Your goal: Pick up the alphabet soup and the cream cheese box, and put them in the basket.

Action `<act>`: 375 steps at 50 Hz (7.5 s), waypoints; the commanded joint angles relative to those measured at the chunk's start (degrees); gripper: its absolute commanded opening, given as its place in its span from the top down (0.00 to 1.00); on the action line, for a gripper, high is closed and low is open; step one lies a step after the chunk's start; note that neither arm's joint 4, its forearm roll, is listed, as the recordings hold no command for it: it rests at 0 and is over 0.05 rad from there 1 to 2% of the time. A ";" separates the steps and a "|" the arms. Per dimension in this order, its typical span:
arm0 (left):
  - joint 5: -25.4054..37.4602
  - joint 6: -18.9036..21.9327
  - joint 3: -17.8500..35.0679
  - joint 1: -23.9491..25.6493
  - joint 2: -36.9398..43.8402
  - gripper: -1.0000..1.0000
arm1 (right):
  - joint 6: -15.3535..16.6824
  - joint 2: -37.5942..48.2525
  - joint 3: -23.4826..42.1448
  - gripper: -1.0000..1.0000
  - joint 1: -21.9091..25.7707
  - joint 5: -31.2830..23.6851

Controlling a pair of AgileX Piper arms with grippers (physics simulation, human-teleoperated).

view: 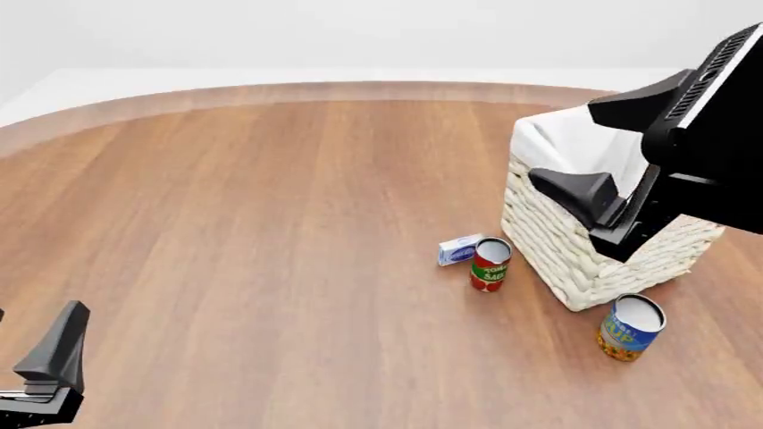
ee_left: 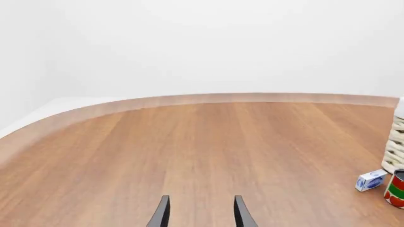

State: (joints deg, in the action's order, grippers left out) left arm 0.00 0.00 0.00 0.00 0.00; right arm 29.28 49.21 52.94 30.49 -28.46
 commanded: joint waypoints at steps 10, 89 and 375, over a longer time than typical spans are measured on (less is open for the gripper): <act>0.00 0.00 0.00 0.00 0.00 0.00 | 4.41 7.11 0.96 0.00 2.19 3.08; 0.00 0.00 0.00 0.00 0.00 0.00 | 9.19 17.80 3.35 0.00 6.42 2.49; -0.10 0.00 0.24 0.00 0.42 0.00 | 32.45 57.71 20.96 0.00 -2.07 -4.11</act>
State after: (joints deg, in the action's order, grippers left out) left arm -0.10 0.00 0.24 0.00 0.42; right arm 61.83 106.00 73.22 28.41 -32.55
